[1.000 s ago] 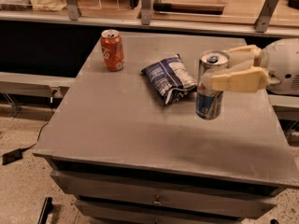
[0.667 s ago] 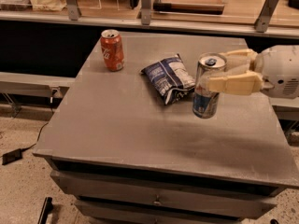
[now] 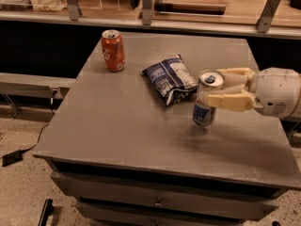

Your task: Place redbull can upright

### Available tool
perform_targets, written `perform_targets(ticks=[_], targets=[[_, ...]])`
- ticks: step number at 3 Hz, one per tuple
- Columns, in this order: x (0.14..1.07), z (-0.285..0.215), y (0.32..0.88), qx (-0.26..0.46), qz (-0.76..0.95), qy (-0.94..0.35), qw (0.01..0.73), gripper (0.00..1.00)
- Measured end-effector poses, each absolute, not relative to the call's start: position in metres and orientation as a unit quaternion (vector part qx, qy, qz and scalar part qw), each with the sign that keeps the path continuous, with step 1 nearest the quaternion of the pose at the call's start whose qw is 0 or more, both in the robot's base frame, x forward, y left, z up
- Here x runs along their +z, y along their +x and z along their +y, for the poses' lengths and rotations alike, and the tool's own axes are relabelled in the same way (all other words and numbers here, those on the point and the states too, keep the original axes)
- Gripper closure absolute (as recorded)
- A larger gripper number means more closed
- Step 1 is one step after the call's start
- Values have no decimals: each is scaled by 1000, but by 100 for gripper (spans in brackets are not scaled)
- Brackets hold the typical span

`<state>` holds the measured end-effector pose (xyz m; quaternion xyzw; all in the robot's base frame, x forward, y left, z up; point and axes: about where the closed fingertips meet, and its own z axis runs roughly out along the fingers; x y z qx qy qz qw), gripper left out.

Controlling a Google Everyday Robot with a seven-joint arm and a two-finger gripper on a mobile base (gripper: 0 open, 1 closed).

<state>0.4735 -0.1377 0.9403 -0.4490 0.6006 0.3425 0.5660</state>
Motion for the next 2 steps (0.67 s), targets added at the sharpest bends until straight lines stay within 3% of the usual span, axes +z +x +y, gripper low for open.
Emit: perform_targets(ticks=[1,2], targets=[[923,-134,478,359,579,-451,577,55],[926,-131,477,358,580,-452,575,32]])
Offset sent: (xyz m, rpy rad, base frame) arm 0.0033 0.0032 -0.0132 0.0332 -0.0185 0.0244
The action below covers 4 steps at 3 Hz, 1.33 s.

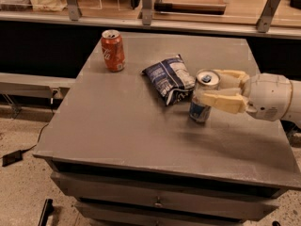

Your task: Place redbull can upright

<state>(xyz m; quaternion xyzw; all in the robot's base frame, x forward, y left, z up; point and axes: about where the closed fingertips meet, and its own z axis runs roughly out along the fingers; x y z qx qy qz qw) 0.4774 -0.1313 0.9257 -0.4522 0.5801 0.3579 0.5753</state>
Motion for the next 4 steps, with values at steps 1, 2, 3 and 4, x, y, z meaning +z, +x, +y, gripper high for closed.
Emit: perform_targets(ticks=[1,2,3,4], targets=[[927,-129,477,359,579,-454,575,8],[929,-127,477,358,578,-456,574,0],[936,-128,477,352,582,-459,572,0],[963,-166,474,290,605,-469,575,0]])
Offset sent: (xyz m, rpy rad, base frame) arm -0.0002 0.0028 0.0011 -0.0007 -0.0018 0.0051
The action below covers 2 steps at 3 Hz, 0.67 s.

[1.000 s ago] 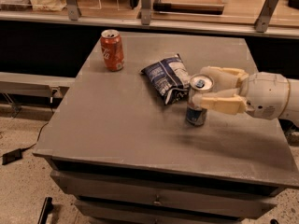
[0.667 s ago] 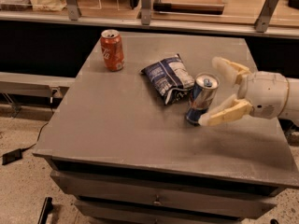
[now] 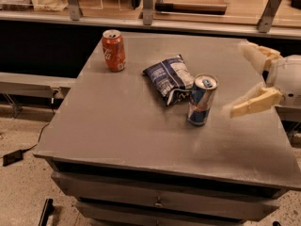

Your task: Place redbull can upright

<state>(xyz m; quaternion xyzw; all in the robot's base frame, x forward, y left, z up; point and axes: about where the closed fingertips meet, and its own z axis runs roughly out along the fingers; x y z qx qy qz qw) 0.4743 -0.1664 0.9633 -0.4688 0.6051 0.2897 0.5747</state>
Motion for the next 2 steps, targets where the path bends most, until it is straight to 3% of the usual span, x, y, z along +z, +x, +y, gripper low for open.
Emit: perform_targets(ticks=[1,2], targets=[[981,-203,471,240,607,-435,620,0],[981,-203,471,240,607,-435,620,0]])
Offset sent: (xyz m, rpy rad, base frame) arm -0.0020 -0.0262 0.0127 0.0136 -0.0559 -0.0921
